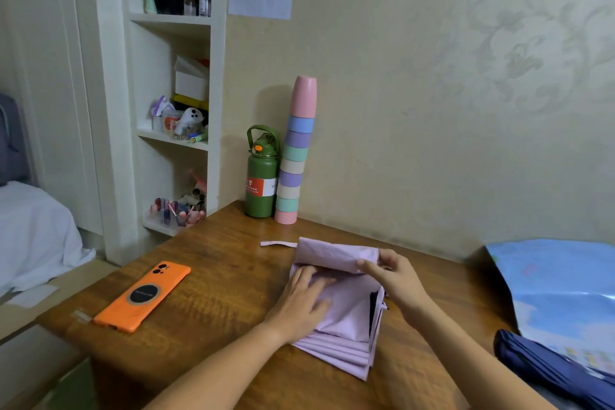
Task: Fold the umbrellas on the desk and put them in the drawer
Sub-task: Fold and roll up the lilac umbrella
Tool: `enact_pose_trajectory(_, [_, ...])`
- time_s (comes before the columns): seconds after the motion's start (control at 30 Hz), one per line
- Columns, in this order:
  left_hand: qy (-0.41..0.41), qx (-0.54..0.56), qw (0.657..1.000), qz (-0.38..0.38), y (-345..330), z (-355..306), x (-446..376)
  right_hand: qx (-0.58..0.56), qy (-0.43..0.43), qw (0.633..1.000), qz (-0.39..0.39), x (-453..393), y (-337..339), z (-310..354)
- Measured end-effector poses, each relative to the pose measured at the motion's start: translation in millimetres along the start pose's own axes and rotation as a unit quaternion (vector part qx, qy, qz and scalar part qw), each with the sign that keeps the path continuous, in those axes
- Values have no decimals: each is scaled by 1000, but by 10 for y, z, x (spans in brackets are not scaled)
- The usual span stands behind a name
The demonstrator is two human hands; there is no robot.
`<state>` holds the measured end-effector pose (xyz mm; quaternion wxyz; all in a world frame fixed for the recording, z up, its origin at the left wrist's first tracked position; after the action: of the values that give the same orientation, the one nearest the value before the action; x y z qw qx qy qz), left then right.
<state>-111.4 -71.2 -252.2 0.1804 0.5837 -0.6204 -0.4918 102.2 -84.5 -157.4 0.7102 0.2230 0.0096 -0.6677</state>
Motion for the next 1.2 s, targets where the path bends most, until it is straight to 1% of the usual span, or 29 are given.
enact_pose_trajectory(0.07, [33, 70, 993, -87, 33, 0, -5, 54, 0, 999, 2, 118, 68, -104])
enact_pose_trajectory(0.13, [111, 114, 972, -172, 117, 26, 28, 79, 2, 996, 45, 265, 99, -195])
enact_pose_trajectory(0.17, [161, 143, 957, -193, 186, 6, 65, 85, -2, 994, 71, 340, 99, -237])
enact_pose_trajectory(0.2, [209, 183, 940, -197, 260, -20, 95, 95, -15, 991, 95, 406, 102, -291])
enact_pose_trajectory(0.27, [295, 225, 915, -157, 381, -68, 110, 124, -39, 983, 129, 499, 112, -417])
enact_pose_trajectory(0.33, [350, 202, 910, -93, 452, -76, 65, 148, -54, 977, 144, 564, 111, -499])
enact_pose_trajectory(0.43, [386, 193, 902, -14, 470, 4, 3, 112, -75, 982, 134, 614, 70, -475])
enact_pose_trajectory(0.5, [392, 214, 895, 15, 551, -13, -4, 90, -101, 985, 108, 610, 30, -436])
enact_pose_trajectory(0.6, [397, 259, 878, 63, 646, -17, 13, 95, -147, 981, 86, 576, -4, -441])
enact_pose_trajectory(0.7, [405, 218, 884, 81, 693, -6, 32, 107, -173, 976, 82, 566, -25, -451])
enact_pose_trajectory(0.77, [415, 191, 886, 77, 678, 42, 30, 110, -165, 977, 82, 575, -42, -439])
enact_pose_trajectory(0.87, [404, 172, 896, 74, 667, 38, 10, 112, -155, 978, 77, 589, -49, -406])
enact_pose_trajectory(0.93, [405, 206, 888, 70, 702, 0, -5, 112, -153, 979, 76, 595, -37, -393])
enact_pose_trajectory(1.0, [424, 255, 866, 69, 728, -12, -36, 115, -156, 978, 77, 602, -14, -371])
enact_pose_trajectory(1.03, [430, 256, 862, 74, 739, -18, -38, 118, -162, 977, 79, 605, -1, -361])
enact_pose_trajectory(1.13, [427, 202, 875, 102, 711, 26, -16, 129, -185, 971, 82, 600, 35, -358])
enact_pose_trajectory(1.2, [423, 112, 892, 112, 655, 36, 7, 149, -198, 965, 90, 588, 36, -361])
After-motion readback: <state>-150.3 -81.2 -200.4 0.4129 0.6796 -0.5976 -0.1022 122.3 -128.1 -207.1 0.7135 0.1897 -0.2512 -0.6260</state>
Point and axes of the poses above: each hand's wrist, its own x-axis away from the middle knuckle, its own y-axis out of the back of the hand, z = x × y, the point moved 1 cm from there along -x, towards the middle knuckle, and after that the axes turned 3 degrees about y, right-handed, at the moved point
